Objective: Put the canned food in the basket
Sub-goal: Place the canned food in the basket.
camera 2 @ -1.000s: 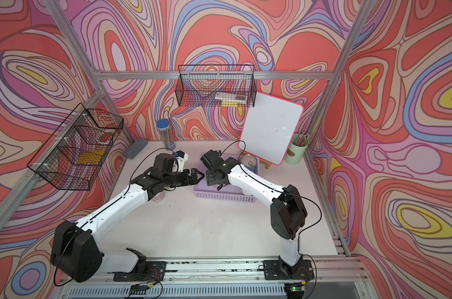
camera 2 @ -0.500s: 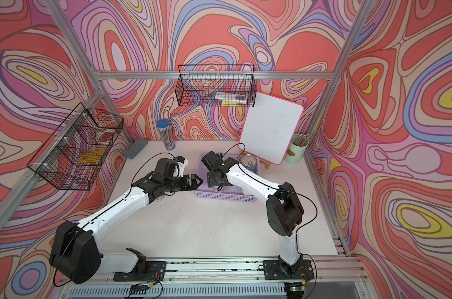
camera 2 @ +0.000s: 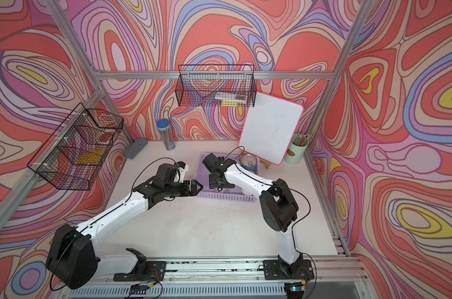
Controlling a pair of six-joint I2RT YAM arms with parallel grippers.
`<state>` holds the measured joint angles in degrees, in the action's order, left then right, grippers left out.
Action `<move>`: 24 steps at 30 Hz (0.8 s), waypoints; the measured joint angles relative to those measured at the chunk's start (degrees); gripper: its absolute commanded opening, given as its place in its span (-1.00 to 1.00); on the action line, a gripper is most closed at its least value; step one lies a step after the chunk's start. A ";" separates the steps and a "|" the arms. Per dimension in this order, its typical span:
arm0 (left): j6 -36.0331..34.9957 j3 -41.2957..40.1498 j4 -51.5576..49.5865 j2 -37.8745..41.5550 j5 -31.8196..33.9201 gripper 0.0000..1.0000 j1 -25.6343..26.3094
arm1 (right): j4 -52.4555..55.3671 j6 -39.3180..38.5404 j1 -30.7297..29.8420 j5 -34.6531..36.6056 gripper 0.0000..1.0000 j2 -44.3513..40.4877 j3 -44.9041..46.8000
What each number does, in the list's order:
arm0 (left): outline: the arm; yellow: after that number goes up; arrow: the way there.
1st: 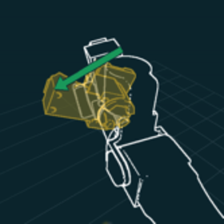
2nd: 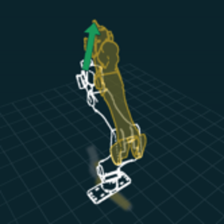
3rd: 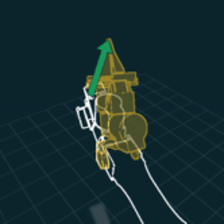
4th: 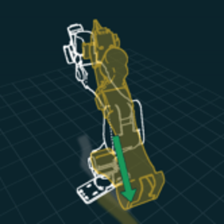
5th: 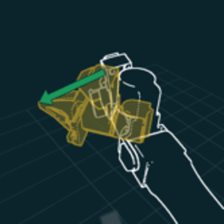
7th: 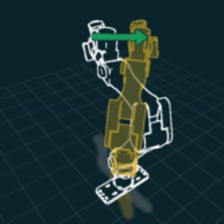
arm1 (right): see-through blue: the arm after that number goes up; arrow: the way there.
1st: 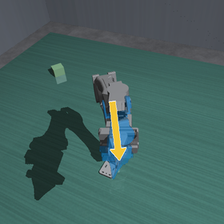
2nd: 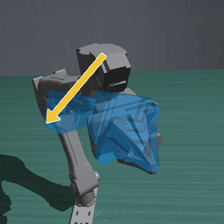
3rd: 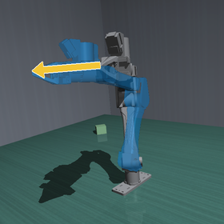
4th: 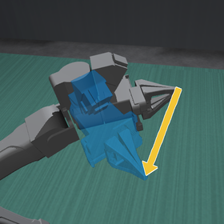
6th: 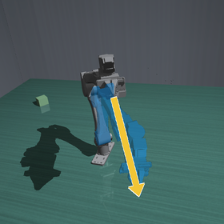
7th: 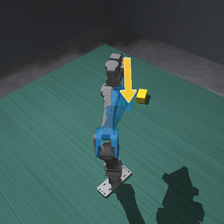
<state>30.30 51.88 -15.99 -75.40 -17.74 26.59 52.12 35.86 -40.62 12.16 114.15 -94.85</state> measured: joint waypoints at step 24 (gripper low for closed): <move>0.11 0.00 1.90 -2.38 -0.02 0.74 2.36 | 2.29 2.82 1.92 3.87 -0.65 -1.25 6.21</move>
<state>30.41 51.88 -14.09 -77.78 -17.76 28.95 54.41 38.68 -38.70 16.03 112.90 -88.64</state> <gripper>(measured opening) 0.873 0.765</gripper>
